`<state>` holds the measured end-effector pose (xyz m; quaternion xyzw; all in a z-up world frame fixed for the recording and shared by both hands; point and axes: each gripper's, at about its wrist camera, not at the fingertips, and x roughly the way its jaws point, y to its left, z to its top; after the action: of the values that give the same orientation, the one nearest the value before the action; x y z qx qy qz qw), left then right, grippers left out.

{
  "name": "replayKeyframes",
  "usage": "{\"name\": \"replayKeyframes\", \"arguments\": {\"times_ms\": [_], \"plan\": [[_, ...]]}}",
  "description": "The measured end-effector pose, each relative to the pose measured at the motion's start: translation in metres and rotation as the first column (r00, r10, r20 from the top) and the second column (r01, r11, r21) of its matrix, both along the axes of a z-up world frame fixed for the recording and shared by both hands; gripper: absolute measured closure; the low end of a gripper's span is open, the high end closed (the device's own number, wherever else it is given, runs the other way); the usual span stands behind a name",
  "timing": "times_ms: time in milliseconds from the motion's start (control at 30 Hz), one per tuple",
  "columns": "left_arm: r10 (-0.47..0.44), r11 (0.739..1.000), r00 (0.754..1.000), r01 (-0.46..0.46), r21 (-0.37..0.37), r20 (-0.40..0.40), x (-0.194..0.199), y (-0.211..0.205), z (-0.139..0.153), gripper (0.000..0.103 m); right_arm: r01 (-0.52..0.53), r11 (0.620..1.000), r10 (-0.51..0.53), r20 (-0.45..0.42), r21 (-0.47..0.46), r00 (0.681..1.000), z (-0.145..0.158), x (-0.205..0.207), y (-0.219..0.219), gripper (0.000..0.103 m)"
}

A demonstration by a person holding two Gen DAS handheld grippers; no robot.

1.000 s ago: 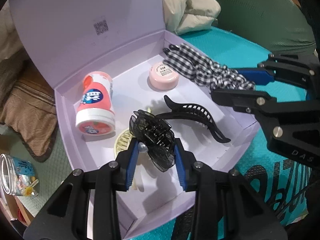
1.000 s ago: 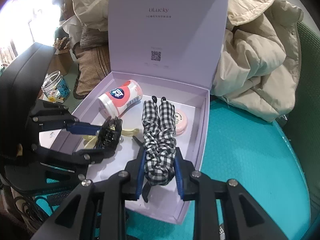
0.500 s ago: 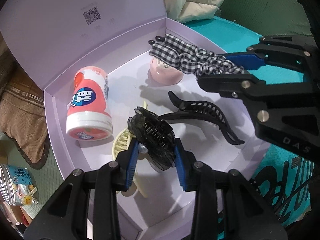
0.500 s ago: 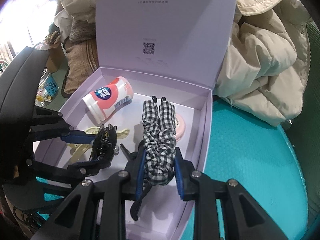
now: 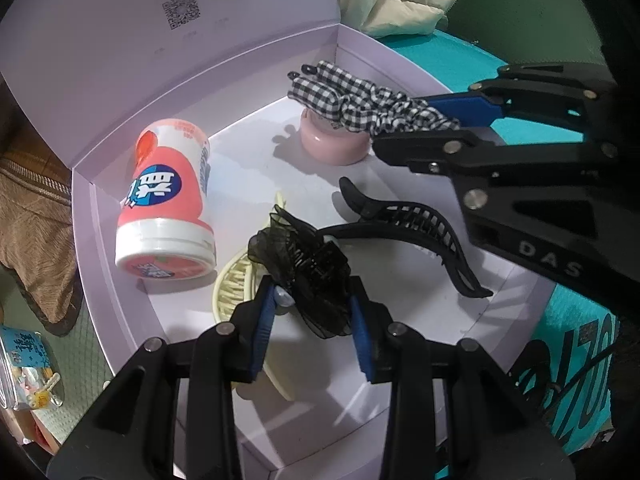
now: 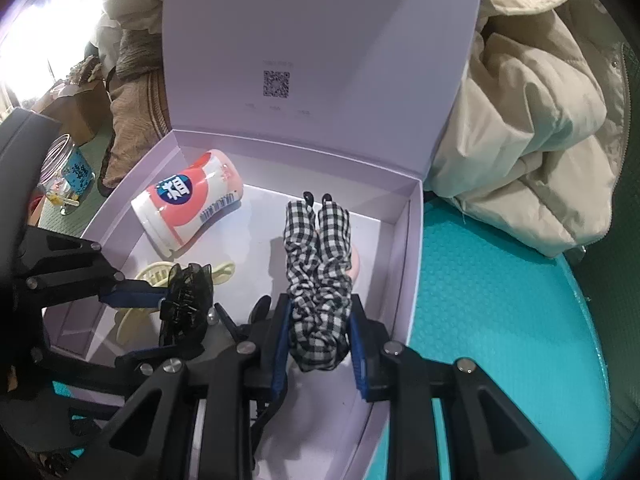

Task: Organize objects
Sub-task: 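Open both tools to drop the claw clip and gingham scrunchie in the box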

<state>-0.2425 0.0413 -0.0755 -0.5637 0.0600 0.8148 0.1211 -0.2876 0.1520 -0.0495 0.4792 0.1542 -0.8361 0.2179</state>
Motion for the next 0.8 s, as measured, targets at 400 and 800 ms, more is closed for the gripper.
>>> {"name": "replayKeyframes", "arguments": {"times_ms": [400,800], "plan": [[0.051,0.998,0.999,-0.051,0.03,-0.004,-0.002,0.001,0.003,0.068,0.028,1.0,-0.028,0.021,-0.003,0.999,-0.008,-0.005,-0.001,0.075],[0.092,0.995,0.996,-0.091,0.044,-0.018,-0.002,0.004,0.024,0.053,0.042,0.999,-0.042,0.016,0.009,0.999,0.004,-0.002,0.0,0.069]]}}
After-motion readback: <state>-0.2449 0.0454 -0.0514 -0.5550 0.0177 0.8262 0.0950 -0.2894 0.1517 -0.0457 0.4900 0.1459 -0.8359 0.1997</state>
